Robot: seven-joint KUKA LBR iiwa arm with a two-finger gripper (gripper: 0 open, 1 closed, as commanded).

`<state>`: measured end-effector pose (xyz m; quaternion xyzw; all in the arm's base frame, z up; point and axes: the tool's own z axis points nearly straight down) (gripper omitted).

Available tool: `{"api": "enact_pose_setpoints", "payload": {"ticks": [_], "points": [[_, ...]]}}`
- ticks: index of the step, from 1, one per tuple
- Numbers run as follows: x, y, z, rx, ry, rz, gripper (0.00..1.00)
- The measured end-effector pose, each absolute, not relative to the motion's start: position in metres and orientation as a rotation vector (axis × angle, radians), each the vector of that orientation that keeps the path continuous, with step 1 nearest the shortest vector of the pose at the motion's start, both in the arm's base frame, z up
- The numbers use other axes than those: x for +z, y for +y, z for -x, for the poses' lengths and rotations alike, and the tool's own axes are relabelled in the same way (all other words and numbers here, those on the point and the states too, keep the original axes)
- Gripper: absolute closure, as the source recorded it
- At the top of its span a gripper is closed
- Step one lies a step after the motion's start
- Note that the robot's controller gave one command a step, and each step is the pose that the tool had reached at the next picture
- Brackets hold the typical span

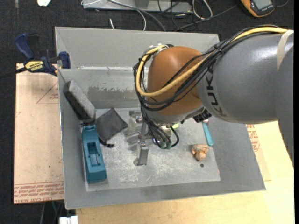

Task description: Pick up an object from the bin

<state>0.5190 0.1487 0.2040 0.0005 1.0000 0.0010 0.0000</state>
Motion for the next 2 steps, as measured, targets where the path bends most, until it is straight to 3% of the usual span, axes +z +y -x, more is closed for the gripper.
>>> {"api": "enact_pose_setpoints", "payload": {"ticks": [1,2], "points": [[0.204,0.149,-0.519,0.003,3.141,-0.002,0.0],[0.139,0.109,-0.557,0.008,3.133,-0.092,0.0]]}}
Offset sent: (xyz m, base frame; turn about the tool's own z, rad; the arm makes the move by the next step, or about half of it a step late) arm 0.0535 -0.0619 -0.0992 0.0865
